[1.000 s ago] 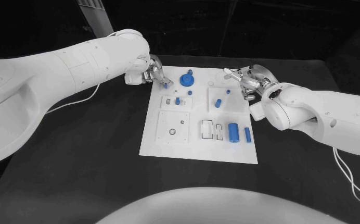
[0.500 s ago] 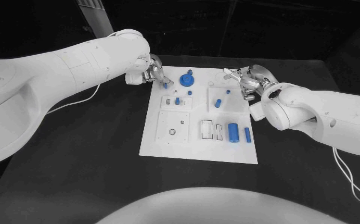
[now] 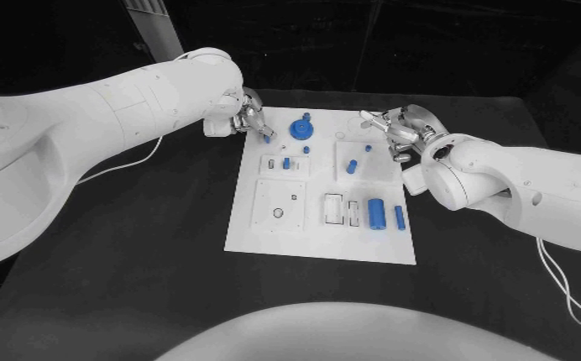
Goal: Assemble the parts on the task board
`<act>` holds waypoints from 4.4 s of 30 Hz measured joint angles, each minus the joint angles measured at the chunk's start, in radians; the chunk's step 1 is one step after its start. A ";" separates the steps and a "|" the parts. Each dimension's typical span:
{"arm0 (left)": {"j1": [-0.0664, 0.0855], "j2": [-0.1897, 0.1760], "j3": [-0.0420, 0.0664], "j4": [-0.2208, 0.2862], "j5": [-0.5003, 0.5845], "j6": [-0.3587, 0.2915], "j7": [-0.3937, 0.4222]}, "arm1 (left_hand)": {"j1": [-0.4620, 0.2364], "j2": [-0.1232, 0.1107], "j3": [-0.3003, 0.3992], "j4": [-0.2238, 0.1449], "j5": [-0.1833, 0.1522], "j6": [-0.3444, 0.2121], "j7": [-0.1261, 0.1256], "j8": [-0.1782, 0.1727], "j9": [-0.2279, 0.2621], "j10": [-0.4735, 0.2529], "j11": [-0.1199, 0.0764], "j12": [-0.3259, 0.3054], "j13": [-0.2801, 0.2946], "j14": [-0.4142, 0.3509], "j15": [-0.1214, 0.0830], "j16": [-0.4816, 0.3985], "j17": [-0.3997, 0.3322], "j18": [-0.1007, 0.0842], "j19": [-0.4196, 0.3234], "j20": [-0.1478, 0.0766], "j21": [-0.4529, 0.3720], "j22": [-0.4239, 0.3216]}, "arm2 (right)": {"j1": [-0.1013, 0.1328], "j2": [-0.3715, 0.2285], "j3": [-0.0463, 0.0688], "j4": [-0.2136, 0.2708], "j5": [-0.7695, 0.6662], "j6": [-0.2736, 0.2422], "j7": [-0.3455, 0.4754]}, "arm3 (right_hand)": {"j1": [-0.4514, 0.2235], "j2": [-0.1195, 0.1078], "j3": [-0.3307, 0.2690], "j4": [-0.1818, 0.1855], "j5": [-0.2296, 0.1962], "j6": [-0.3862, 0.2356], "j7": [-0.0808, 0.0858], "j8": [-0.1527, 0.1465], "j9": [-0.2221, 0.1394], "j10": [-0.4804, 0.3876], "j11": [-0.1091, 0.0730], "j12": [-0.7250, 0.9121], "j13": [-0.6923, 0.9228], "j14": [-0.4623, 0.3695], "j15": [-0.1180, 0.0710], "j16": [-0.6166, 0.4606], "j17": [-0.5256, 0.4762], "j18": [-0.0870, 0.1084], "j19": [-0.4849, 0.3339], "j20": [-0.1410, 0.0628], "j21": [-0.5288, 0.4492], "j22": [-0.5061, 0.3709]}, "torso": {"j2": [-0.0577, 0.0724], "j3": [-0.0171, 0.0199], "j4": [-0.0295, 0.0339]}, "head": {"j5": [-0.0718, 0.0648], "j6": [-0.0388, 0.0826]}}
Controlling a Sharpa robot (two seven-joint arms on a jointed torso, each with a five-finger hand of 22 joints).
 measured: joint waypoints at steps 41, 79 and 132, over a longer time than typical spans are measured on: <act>0.000 -0.056 0.000 0.049 0.000 -0.095 0.117 | 0.142 -0.142 0.348 0.017 0.039 0.029 0.004 0.017 0.039 0.003 -0.011 -0.001 -0.004 0.003 -0.022 0.000 0.000 0.000 0.000 -0.015 0.000 0.000 | 0.000 -0.003 0.000 -0.002 0.000 0.000 -0.004 | 0.008 0.008 -0.003 0.003 0.031 0.000 0.000 0.000 -0.003 0.000 0.000 0.000 0.002 0.000 0.000 0.000 0.000 0.000 0.000 0.000 0.000 0.000 | 0.000 0.0000 0.0025 | -0.004 0.000; 0.041 -0.270 0.000 0.373 0.168 -0.003 0.007 | 0.077 -0.161 0.404 -0.007 0.034 0.051 0.018 0.017 0.040 0.001 -0.009 -0.001 -0.003 0.002 -0.020 0.000 0.000 0.000 0.000 -0.014 0.000 0.000 | 0.000 -0.010 0.000 -0.004 0.000 -0.001 -0.005 | 0.008 0.008 -0.005 0.000 0.031 0.000 0.000 0.000 -0.004 0.000 0.000 0.000 0.002 0.000 0.000 0.000 0.000 0.000 0.000 0.000 0.000 0.000 | 0.001 0.0000 0.0003 | 0.003 -0.015; 0.009 -0.167 0.000 0.332 0.115 -0.029 -0.108 | 0.078 -0.161 0.440 -0.010 0.057 0.051 0.018 0.004 0.045 0.001 -0.009 -0.001 -0.003 0.002 -0.020 0.000 0.000 0.000 -0.003 -0.018 0.000 0.000 | 0.000 -0.009 0.000 0.001 -0.001 -0.002 0.002 | 0.012 0.012 -0.005 0.000 0.031 0.000 0.000 0.000 -0.004 0.000 0.000 0.000 0.002 0.000 0.000 0.000 0.000 0.000 0.000 0.000 0.000 0.000 | 0.000 0.0001 0.0008 | 0.004 -0.024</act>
